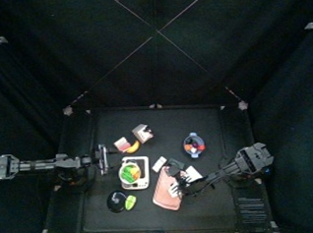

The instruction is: Place corn top into bowl

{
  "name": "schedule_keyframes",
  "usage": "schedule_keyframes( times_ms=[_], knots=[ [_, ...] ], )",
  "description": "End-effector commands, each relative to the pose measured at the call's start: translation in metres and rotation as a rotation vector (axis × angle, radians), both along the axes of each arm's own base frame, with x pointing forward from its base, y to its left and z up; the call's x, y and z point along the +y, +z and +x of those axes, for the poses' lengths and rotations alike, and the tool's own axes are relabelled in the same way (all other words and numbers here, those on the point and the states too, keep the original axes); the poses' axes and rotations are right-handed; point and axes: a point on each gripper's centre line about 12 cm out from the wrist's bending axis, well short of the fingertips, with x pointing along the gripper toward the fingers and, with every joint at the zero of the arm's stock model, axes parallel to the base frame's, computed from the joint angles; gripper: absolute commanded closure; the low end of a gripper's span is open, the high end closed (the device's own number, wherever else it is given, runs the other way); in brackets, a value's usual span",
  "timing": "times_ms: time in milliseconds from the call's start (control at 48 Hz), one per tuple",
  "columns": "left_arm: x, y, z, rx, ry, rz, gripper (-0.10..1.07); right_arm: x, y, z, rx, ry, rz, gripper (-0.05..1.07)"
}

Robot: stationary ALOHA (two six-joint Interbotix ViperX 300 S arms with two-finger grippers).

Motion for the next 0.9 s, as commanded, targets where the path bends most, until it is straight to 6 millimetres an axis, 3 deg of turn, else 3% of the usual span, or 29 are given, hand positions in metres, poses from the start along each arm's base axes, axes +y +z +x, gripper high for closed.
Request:
schedule_keyframes(
  times_ms=[0,250,875],
  knots=[
    [0.0,0.006,0.003,-0.018,-0.002,0.005,0.1,-0.003,0.027,0.004,-0.074,0.001,0.011,0.3],
    [0.0,0.006,0.003,-0.016,-0.003,0.007,0.1,-0.011,0.042,0.006,-0.125,0.013,-0.018,0.3],
    [-0.009,-0.011,0.001,0.113,-0.037,-0.032,0.1,-0.04,0.07,0.036,-0.306,0.071,-0.095,0.3]
  ],
)
